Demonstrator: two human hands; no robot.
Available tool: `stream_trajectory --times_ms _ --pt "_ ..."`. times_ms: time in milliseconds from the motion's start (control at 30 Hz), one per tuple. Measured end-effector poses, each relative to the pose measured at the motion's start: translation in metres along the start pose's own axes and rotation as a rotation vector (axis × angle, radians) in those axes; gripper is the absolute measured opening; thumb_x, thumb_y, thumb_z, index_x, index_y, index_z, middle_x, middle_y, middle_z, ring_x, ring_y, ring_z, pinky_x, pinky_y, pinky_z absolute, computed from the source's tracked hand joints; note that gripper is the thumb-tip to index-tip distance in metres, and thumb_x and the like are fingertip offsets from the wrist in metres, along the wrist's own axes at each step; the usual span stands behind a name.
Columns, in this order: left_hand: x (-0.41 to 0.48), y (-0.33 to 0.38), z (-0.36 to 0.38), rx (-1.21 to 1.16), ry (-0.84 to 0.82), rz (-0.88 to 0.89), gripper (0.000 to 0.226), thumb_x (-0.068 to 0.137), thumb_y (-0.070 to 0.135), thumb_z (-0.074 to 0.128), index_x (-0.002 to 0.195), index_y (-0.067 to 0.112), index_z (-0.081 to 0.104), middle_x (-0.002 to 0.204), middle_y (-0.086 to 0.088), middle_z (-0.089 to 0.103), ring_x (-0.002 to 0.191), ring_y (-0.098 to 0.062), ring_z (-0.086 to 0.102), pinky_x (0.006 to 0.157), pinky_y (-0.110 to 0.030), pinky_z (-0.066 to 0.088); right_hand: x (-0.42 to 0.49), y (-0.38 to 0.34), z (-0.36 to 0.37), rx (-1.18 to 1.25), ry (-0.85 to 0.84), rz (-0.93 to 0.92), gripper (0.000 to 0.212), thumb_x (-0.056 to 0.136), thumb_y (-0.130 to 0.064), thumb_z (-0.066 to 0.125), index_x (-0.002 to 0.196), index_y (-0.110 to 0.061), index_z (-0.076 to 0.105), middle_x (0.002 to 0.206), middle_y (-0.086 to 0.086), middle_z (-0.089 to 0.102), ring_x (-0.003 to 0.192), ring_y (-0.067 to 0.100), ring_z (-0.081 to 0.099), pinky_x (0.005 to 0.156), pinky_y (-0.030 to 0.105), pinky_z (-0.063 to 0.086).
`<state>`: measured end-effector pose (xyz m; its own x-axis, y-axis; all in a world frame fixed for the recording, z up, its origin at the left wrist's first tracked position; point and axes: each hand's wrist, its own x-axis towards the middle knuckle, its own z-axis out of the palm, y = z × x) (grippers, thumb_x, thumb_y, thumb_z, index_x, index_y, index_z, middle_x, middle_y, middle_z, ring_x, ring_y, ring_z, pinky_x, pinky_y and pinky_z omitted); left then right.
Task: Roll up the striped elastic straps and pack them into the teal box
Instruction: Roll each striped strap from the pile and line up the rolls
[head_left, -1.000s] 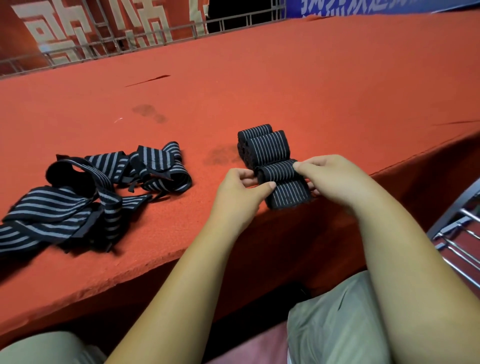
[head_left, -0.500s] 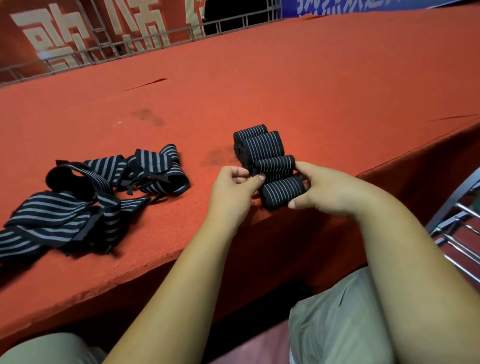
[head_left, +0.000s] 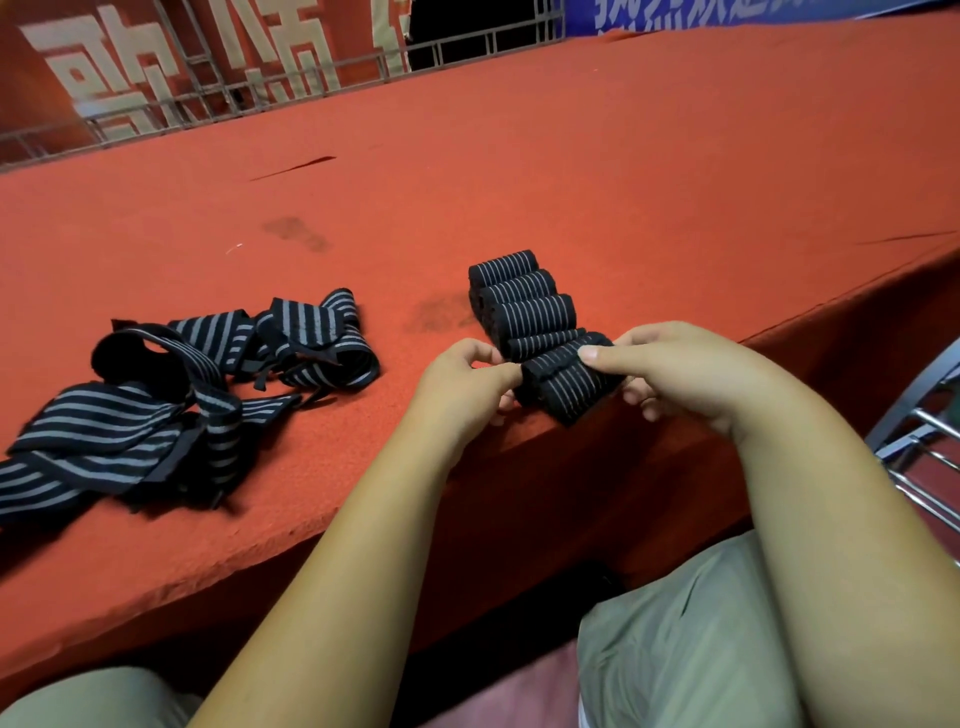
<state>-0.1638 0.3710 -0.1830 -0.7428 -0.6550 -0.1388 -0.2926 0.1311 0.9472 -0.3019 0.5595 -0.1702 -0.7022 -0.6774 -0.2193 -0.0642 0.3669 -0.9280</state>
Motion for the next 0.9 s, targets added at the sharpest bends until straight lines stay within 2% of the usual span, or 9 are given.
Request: stream_trajectory --times_ms 100,267,333,467,600,733,800,867,900 --pt "-0.002 0.002 0.000 0.047 0.005 0.000 0.007 0.094 0.013 0.072 0.100 0.012 0.068 0.076 -0.009 0.075 0.065 -0.018 0.065 0.059 -0.031 0.052 -0.002 -0.003 -0.004 0.136 0.003 0.012 0.034 0.090 -0.050 0.082 0.096 -0.019 0.069 0.078 0.001 0.068 0.062 0.013 0.054 0.054 0.029 0.042" --pt "-0.006 0.005 -0.004 0.097 -0.021 -0.036 0.014 0.097 0.025 0.074 0.100 0.012 0.074 0.080 -0.005 0.080 0.067 -0.014 0.069 0.058 -0.031 0.052 -0.001 -0.005 -0.006 0.352 0.016 0.017 0.029 0.092 -0.045 0.080 0.101 -0.020 0.069 0.073 -0.001 0.059 0.055 0.010 0.043 0.052 0.027 0.034" --pt "-0.007 0.006 -0.004 0.100 -0.021 -0.046 0.013 0.095 0.023 0.075 0.100 0.011 0.075 0.081 -0.006 0.080 0.066 -0.015 0.069 0.057 -0.030 0.052 -0.002 -0.009 -0.005 0.448 0.003 0.014 0.024 0.095 -0.045 0.077 0.097 -0.024 0.066 0.074 0.000 0.057 0.053 0.009 0.039 0.050 0.026 0.030" --pt "-0.008 0.005 -0.004 0.094 -0.017 -0.065 0.009 0.091 0.019 0.079 0.096 0.013 0.076 0.083 -0.007 0.081 0.065 -0.013 0.071 0.057 -0.030 0.053 -0.003 -0.016 -0.007 0.600 0.005 -0.004 0.028 0.099 -0.051 0.070 0.090 -0.028 0.056 0.068 -0.005 0.046 0.052 0.009 0.032 0.052 0.026 0.024" --pt "-0.013 0.006 -0.006 0.054 -0.045 -0.072 0.012 0.094 0.021 0.076 0.099 0.011 0.077 0.082 -0.006 0.081 0.068 -0.015 0.071 0.063 -0.032 0.057 0.000 -0.015 0.000 0.553 0.014 -0.034 0.024 0.099 -0.048 0.072 0.102 -0.024 0.069 0.077 0.000 0.064 0.055 0.009 0.040 0.054 0.025 0.028" --pt "-0.017 0.012 -0.002 -0.019 -0.057 -0.126 0.022 0.099 0.027 0.060 0.101 0.013 0.077 0.086 -0.001 0.081 0.069 -0.012 0.074 0.067 -0.032 0.057 0.005 -0.011 0.007 0.469 0.010 -0.043 0.027 0.102 -0.045 0.070 0.109 -0.019 0.068 0.082 -0.003 0.074 0.057 0.008 0.044 0.054 0.026 0.032" --pt "-0.020 0.015 -0.001 -0.054 -0.051 -0.157 0.028 0.089 0.038 0.061 0.097 0.017 0.077 0.087 0.003 0.082 0.070 -0.011 0.076 0.065 -0.030 0.054 0.007 -0.010 0.007 0.453 0.010 -0.055 0.028 0.103 -0.045 0.069 0.109 -0.017 0.068 0.082 -0.004 0.073 0.059 0.008 0.045 0.054 0.026 0.034" --pt "-0.023 0.013 0.000 0.044 -0.029 -0.120 0.036 0.079 0.047 0.067 0.098 0.019 0.078 0.093 0.002 0.083 0.075 -0.013 0.076 0.067 -0.034 0.057 0.009 -0.009 0.008 0.445 0.008 -0.067 0.028 0.104 -0.043 0.068 0.107 -0.016 0.067 0.080 -0.005 0.071 0.059 0.008 0.046 0.053 0.026 0.035" --pt "-0.024 0.011 0.001 0.109 -0.014 -0.075 0.036 0.081 0.049 0.075 0.101 0.019 0.078 0.096 0.000 0.083 0.079 -0.015 0.077 0.071 -0.037 0.059 0.009 -0.009 0.009 0.444 0.009 -0.074 0.026 0.104 -0.042 0.069 0.105 -0.016 0.067 0.080 -0.005 0.070 0.059 0.008 0.046 0.053 0.026 0.035"
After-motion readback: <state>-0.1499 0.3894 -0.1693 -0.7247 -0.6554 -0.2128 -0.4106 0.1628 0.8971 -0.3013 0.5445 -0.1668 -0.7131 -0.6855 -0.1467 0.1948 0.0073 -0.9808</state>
